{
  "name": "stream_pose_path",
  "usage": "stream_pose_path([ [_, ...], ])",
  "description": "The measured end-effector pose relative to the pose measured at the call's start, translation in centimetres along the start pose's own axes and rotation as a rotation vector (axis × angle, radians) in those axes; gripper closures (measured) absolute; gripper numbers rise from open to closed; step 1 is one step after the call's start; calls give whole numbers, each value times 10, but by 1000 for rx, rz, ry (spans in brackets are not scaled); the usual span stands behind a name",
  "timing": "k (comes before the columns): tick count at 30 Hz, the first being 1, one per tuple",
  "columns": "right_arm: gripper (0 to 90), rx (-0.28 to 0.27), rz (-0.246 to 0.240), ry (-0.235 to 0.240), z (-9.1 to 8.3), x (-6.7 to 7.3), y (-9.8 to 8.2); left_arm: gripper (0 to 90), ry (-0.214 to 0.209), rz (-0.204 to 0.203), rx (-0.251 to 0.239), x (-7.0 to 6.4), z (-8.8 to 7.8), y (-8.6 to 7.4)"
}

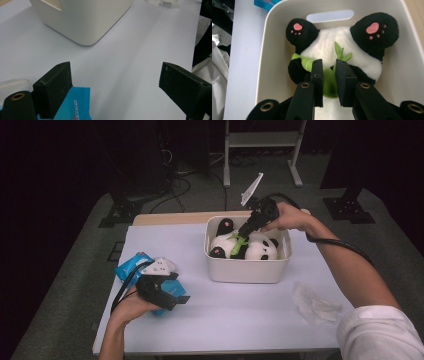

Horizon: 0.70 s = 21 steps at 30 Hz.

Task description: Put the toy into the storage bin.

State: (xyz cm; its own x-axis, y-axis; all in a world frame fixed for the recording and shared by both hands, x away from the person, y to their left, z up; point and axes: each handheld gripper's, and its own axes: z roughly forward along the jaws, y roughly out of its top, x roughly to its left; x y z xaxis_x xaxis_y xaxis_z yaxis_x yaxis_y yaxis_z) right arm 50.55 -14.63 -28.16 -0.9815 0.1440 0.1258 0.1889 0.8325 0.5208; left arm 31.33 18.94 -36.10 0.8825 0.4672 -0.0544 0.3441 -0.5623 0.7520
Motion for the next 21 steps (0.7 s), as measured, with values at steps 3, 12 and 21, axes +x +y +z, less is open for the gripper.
stream_pose_path([
  [3,752,-3,20,11,5,1,-6,101,-4,4,3,-1,1,1],
  [12,609,-69,46,-27,-5,10,-23,100,-15,12,5,-5,3,1],
  [21,564,-131,73,-79,-34,24,-38,100,-13,23,-3,-7,-1,0],
])
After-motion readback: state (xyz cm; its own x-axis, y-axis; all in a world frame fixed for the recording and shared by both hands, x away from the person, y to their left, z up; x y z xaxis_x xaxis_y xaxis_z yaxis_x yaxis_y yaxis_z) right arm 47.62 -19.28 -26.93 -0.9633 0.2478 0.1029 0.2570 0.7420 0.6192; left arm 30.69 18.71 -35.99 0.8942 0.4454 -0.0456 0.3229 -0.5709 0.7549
